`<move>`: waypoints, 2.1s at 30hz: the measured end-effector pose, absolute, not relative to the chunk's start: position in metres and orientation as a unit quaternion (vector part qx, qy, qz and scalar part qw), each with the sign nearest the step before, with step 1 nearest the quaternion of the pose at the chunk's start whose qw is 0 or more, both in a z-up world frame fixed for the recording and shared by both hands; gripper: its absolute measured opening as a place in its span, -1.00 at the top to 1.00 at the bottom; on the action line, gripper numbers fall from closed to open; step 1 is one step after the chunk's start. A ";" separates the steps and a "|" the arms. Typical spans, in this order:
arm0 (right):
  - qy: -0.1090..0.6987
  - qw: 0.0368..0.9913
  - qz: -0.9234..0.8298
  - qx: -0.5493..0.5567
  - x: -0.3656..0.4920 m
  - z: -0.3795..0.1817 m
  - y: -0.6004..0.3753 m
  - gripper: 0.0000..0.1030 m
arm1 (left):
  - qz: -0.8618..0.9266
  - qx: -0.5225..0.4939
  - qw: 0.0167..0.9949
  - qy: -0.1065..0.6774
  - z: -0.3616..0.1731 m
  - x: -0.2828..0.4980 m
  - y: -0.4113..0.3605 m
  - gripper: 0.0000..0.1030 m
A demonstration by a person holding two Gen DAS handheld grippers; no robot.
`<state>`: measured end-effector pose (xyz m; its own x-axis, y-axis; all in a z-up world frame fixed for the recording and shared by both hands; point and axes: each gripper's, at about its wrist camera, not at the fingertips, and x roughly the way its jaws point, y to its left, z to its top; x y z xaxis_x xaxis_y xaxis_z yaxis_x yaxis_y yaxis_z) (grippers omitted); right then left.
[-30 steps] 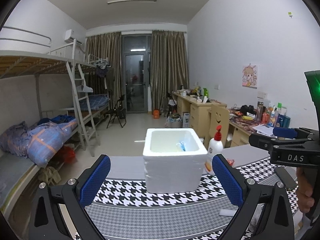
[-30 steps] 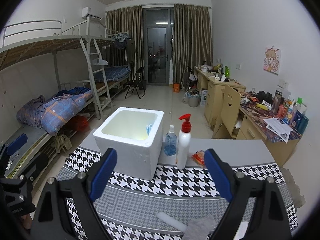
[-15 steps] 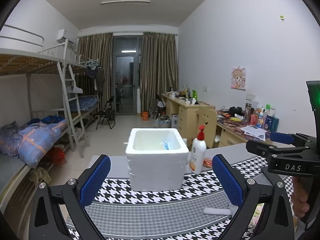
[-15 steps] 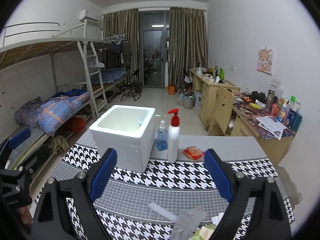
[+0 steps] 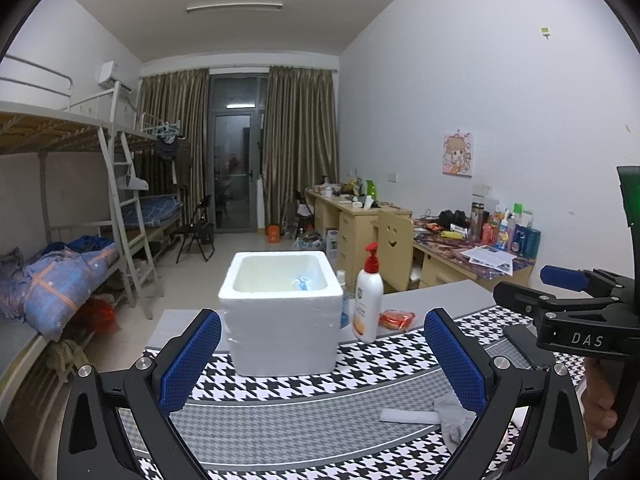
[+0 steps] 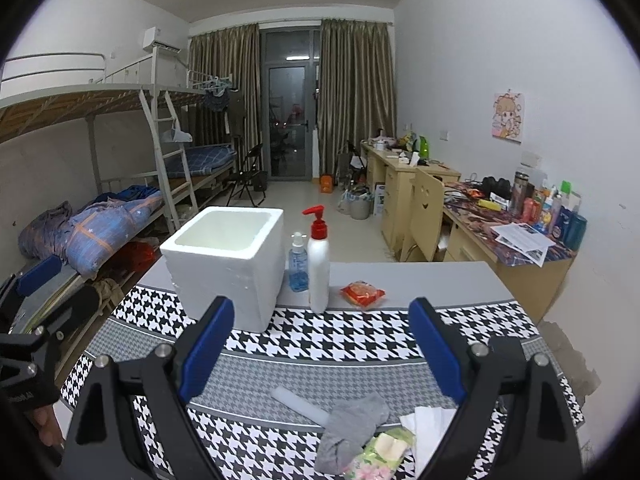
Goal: Organize soft objects
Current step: 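Move both tools back toward the remaining items on the table, then lower the left gripper onto the grey sock while the right approaches the white tissue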
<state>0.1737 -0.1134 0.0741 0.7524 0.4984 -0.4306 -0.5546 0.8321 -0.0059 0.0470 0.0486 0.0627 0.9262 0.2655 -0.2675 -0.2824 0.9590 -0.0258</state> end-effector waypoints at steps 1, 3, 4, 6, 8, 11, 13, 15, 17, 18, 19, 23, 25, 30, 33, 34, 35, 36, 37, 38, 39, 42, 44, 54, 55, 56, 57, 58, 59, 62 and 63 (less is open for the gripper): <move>0.209 0.935 0.279 -0.067 0.173 0.073 -0.116 -0.78 | 0.137 -0.032 0.981 0.132 0.062 0.047 0.047 -0.98; 0.207 0.937 0.274 -0.067 0.173 0.071 -0.120 -0.78 | 0.129 -0.035 0.982 0.135 0.060 0.048 0.044 -0.98; 0.209 0.937 0.272 -0.064 0.174 0.068 -0.123 -0.78 | 0.126 -0.037 0.982 0.135 0.060 0.048 0.046 -0.98; 0.213 0.937 0.270 -0.060 0.176 0.066 -0.128 -0.78 | 0.123 -0.035 0.983 0.135 0.059 0.050 0.042 -0.98; 0.215 0.938 0.266 -0.058 0.177 0.063 -0.133 -0.78 | 0.123 -0.032 0.983 0.131 0.058 0.051 0.037 -0.98; 0.212 0.941 0.258 -0.059 0.176 0.061 -0.139 -0.78 | 0.116 -0.032 0.984 0.131 0.054 0.052 0.030 -0.98; 0.209 0.943 0.252 -0.058 0.174 0.060 -0.144 -0.78 | 0.106 -0.033 0.985 0.134 0.050 0.054 0.026 -0.98; 0.209 0.945 0.247 -0.056 0.173 0.058 -0.149 -0.78 | 0.098 -0.036 0.985 0.136 0.047 0.056 0.021 -0.98; 0.207 0.946 0.242 -0.055 0.172 0.056 -0.155 -0.78 | 0.089 -0.039 0.986 0.138 0.045 0.057 0.017 -0.98; 0.208 0.947 0.239 -0.054 0.172 0.055 -0.157 -0.78 | 0.085 -0.040 0.986 0.139 0.044 0.058 0.015 -0.98; 0.208 0.948 0.236 -0.053 0.172 0.054 -0.159 -0.78 | 0.083 -0.040 0.986 0.140 0.043 0.059 0.014 -0.98; 0.207 0.950 0.229 -0.049 0.172 0.048 -0.167 -0.78 | 0.075 -0.036 0.987 0.139 0.040 0.061 0.006 -0.98; 0.206 0.951 0.225 -0.048 0.171 0.046 -0.170 -0.78 | 0.072 -0.033 0.987 0.138 0.038 0.063 0.002 -0.98; 0.208 0.953 0.218 -0.044 0.171 0.040 -0.180 -0.78 | 0.062 -0.037 0.988 0.139 0.032 0.066 -0.004 -0.98; 0.213 0.953 0.214 -0.041 0.172 0.036 -0.187 -0.78 | 0.058 -0.033 0.987 0.144 0.028 0.070 -0.008 -0.98; 0.214 0.953 0.212 -0.040 0.172 0.034 -0.189 -0.78 | 0.056 -0.033 0.987 0.145 0.026 0.070 -0.009 -0.98; 0.215 0.953 0.211 -0.039 0.172 0.033 -0.190 -0.78 | 0.054 -0.034 0.987 0.146 0.025 0.071 -0.010 -0.98; 0.215 0.953 0.209 -0.040 0.172 0.032 -0.191 -0.78 | 0.052 -0.034 0.987 0.146 0.024 0.072 -0.010 -0.98; 0.216 0.953 0.207 -0.040 0.172 0.031 -0.192 -0.78 | 0.049 -0.034 0.987 0.147 0.023 0.072 -0.011 -0.98; 0.215 0.954 0.204 -0.041 0.171 0.029 -0.194 -0.78 | 0.047 -0.034 0.987 0.148 0.022 0.074 -0.012 -0.98; 0.215 0.954 0.203 -0.040 0.171 0.028 -0.195 -0.78 | 0.045 -0.035 0.987 0.149 0.021 0.074 -0.013 -0.98; 0.216 0.955 0.199 -0.042 0.170 0.023 -0.197 -0.78 | 0.040 -0.034 0.987 0.154 0.017 0.078 -0.018 -0.98; 0.218 0.955 0.198 -0.040 0.170 0.020 -0.201 -0.78 | 0.039 -0.032 0.987 0.156 0.014 0.081 -0.021 -0.98; 0.236 0.954 0.184 -0.034 0.177 0.004 -0.214 -0.78 | 0.026 -0.029 0.982 0.185 -0.001 0.097 -0.031 -0.98; 0.238 0.953 0.183 -0.033 0.178 0.002 -0.215 -0.78 | 0.025 -0.028 0.982 0.187 -0.003 0.098 -0.032 -0.98; 0.239 0.953 0.183 -0.033 0.179 0.000 -0.217 -0.78 | 0.026 -0.027 0.981 0.188 -0.004 0.099 -0.033 -0.98; 0.241 0.953 0.182 -0.033 0.179 -0.002 -0.217 -0.78 | 0.026 -0.027 0.981 0.190 -0.005 0.101 -0.034 -0.98; 0.244 0.952 0.181 -0.033 0.181 -0.004 -0.218 -0.78 | 0.025 -0.028 0.981 0.192 -0.007 0.102 -0.034 -0.98; 0.246 0.952 0.180 -0.034 0.182 -0.006 -0.219 -0.78 | 0.026 -0.028 0.980 0.195 -0.009 0.103 -0.035 -0.98; 0.256 0.950 0.178 -0.031 0.187 -0.012 -0.222 -0.78 | 0.026 -0.028 0.977 0.210 -0.016 0.112 -0.036 -0.98; 0.260 0.949 0.176 -0.029 0.190 -0.015 -0.223 -0.78 | 0.026 -0.029 0.976 0.215 -0.018 0.115 -0.036 -0.98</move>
